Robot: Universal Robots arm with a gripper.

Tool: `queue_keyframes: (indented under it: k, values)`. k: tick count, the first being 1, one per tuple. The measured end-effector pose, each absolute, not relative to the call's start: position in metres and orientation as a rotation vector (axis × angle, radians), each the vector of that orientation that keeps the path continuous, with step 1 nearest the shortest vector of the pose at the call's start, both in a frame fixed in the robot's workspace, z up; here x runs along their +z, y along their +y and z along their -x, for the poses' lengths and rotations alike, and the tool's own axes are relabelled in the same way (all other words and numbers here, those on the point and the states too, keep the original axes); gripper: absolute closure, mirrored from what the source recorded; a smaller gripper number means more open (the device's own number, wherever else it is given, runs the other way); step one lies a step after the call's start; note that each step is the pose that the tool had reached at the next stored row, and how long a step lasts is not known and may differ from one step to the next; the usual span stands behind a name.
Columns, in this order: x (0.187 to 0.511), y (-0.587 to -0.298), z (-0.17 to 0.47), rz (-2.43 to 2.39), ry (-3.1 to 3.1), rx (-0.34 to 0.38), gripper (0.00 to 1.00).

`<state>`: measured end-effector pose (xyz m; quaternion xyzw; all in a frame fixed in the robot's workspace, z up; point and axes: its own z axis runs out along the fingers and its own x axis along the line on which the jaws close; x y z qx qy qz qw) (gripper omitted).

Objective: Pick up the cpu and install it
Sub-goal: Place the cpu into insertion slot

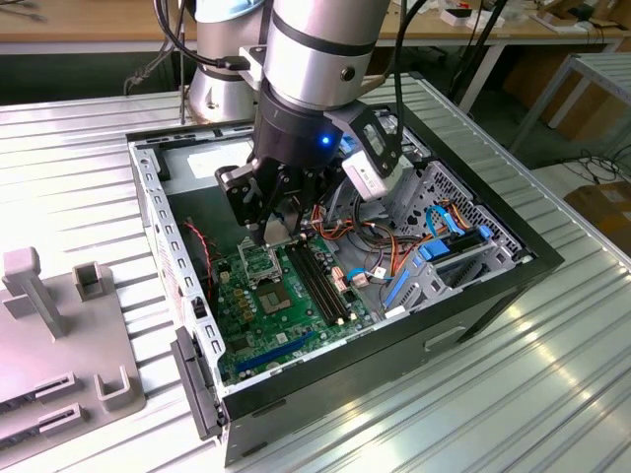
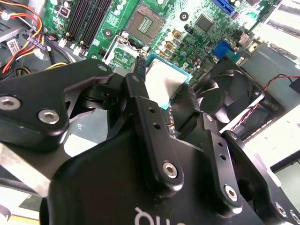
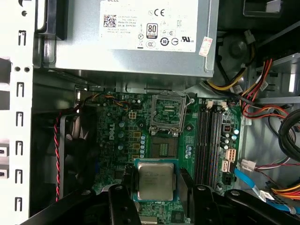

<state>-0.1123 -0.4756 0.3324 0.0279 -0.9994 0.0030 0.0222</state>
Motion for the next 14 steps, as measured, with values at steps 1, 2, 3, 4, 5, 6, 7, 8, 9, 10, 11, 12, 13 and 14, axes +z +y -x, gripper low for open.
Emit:
queue_keyframes:
  k: [1,2,3,4,5,6,7,8,9,10,11,12,13,14]
  values:
    - [0.3324,-0.4757,0.1123,-0.087,-3.096,0.009,0.53]
    - [0.3324,-0.4757,0.1123,-0.087,-3.096,0.009,0.53]
    - [0.3324,-0.4757,0.1123,-0.087,-3.096,0.009,0.53]
    - [0.3324,-0.4757,0.1124,-0.086,-3.096,0.009,0.53]
    - [0.3323,-0.4757,0.1123,-0.087,-3.096,0.009,0.53]
    - [0.3323,-0.4757,0.1123,-0.087,-3.096,0.009,0.53]
    - [0.3323,-0.4758,0.1123,-0.087,-3.096,0.009,0.53]
    - [0.3323,-0.4761,0.1123,-0.087,-3.096,0.009,0.53]
    - [0.3323,-0.4773,0.1122,-0.087,-3.096,0.009,0.53]
    - [0.3321,-0.4794,0.1123,-0.087,-3.096,0.01,0.53]
    - [0.3316,-0.4822,0.1123,-0.087,-3.096,0.009,0.53]
    - [0.3314,-0.4834,0.1123,-0.087,-3.096,0.009,0.53]
    - [0.3314,-0.4836,0.1123,-0.087,-3.096,0.009,0.53]
    - [0.3314,-0.4836,0.1124,-0.086,-3.096,0.009,0.53]
